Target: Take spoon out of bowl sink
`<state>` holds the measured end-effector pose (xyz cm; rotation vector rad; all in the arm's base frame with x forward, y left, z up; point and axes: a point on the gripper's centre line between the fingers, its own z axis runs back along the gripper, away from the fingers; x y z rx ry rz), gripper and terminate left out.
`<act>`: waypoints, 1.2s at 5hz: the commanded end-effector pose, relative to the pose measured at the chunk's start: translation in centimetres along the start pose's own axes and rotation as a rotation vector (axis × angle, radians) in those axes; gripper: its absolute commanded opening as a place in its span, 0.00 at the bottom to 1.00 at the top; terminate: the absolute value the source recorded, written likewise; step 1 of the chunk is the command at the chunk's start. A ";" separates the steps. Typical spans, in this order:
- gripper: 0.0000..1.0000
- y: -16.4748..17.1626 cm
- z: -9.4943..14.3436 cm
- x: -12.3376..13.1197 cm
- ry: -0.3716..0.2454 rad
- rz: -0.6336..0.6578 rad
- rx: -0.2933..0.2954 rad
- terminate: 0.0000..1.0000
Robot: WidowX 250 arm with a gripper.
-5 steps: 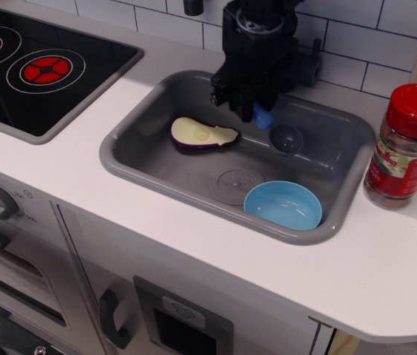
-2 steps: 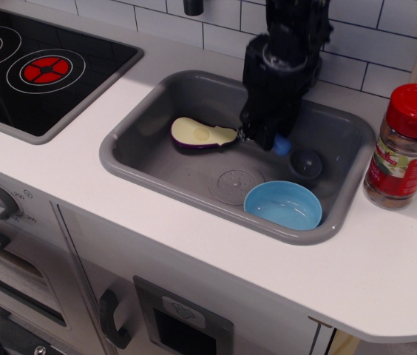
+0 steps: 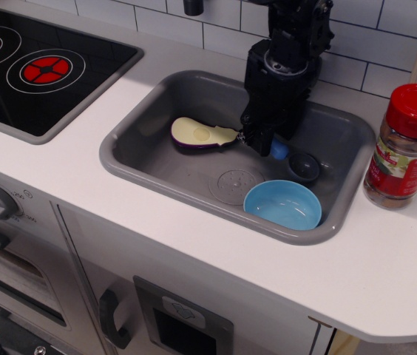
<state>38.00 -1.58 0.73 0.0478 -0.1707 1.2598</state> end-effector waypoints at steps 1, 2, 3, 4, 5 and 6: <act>1.00 -0.6 2.9 2.4 -0.024 0.007 -0.038 0.00; 1.00 -0.3 4.2 3.2 -0.028 0.008 -0.058 0.00; 1.00 -0.1 5.9 4.0 -0.046 0.020 -0.105 0.00; 1.00 0.5 7.7 4.6 -0.080 -0.008 -0.151 0.00; 1.00 0.5 7.7 4.6 -0.080 -0.008 -0.151 0.00; 1.00 0.5 7.7 4.6 -0.080 -0.008 -0.151 1.00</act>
